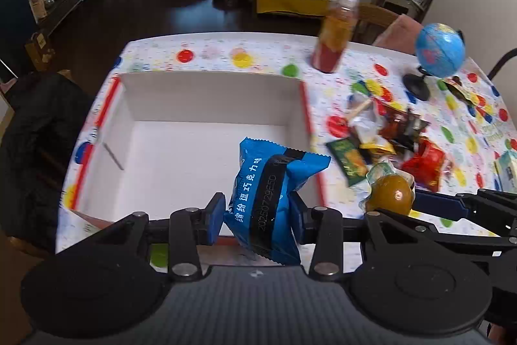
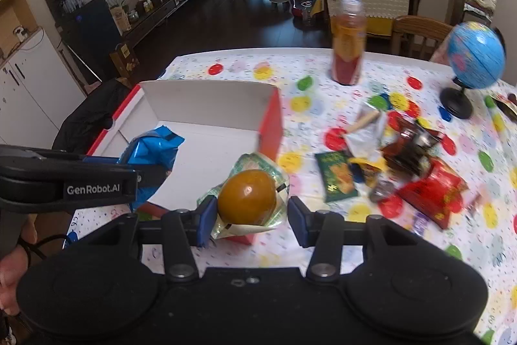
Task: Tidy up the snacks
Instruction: 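Carry both snacks into the red box and open both tools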
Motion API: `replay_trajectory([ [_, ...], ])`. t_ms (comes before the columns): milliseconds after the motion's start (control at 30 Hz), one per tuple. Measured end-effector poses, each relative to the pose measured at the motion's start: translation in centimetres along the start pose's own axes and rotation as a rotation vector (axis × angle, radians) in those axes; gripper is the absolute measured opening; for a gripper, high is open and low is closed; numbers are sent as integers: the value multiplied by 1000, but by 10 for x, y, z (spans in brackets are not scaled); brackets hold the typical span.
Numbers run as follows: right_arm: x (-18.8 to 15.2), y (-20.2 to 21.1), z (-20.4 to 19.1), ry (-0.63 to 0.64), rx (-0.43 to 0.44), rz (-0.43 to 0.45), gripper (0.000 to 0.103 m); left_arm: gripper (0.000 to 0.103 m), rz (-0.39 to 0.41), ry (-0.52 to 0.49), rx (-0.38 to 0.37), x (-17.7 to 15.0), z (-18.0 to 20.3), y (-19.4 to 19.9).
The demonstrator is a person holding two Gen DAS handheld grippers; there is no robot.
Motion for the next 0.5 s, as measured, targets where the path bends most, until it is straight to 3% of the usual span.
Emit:
replay_trajectory([
  [233, 14, -37, -43, 13, -20, -30, 47, 40, -26, -10, 25, 15, -55, -14],
  [500, 22, -92, -78, 28, -23, -99, 47, 41, -87, -58, 65, 25, -92, -50],
])
Point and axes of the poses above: each gripper's, at about its wrist camera, not at the fingertips, and y roughly against the way its jaws point, z to its right, x to its top, the point moved 3 cm from there along -y, roughly the way its jaws point, and after that the axes turned 5 degrees about -x, right-handed, at the moved point
